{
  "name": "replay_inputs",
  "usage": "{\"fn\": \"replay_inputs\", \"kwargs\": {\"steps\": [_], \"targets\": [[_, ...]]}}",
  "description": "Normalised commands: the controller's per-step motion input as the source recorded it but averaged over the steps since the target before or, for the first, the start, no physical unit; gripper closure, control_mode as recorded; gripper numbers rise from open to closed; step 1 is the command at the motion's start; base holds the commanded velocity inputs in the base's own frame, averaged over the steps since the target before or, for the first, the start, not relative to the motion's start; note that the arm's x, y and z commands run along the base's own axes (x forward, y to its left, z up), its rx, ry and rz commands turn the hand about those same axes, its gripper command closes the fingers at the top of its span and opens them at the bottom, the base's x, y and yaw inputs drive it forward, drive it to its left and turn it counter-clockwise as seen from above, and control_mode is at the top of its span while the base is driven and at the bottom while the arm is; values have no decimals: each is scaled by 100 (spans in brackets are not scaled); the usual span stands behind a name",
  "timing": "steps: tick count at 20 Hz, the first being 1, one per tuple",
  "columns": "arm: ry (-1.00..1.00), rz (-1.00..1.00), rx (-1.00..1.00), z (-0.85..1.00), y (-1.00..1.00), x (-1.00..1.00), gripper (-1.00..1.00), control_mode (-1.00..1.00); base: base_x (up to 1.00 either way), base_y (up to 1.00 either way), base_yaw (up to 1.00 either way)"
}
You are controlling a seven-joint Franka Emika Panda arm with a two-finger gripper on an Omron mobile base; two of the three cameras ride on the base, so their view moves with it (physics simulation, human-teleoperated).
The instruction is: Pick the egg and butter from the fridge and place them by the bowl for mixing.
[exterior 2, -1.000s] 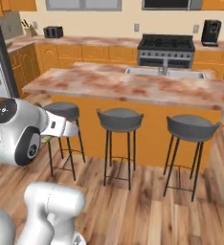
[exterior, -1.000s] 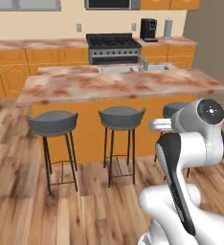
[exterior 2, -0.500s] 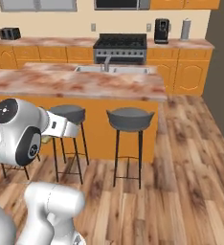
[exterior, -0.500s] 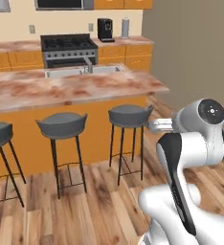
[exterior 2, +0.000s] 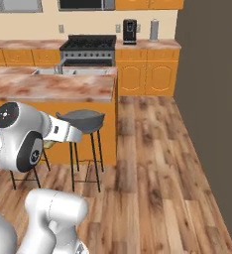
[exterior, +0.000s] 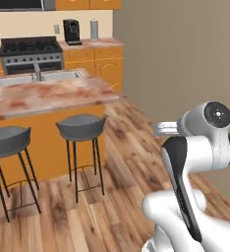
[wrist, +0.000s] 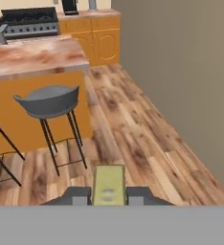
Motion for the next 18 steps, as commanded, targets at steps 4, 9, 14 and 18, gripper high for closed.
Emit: {"fn": "replay_inputs", "kwargs": {"steps": [4,9,14,18], "targets": [[0,0,0,0,0,0,100,100,39,-100,-15],[0,0,0,0,0,0,100,100,97,-93,-1],[0,0,0,0,0,0,100,100,100,-47,0],[0,0,0,0,0,0,100,100,100,-9,4]]}}
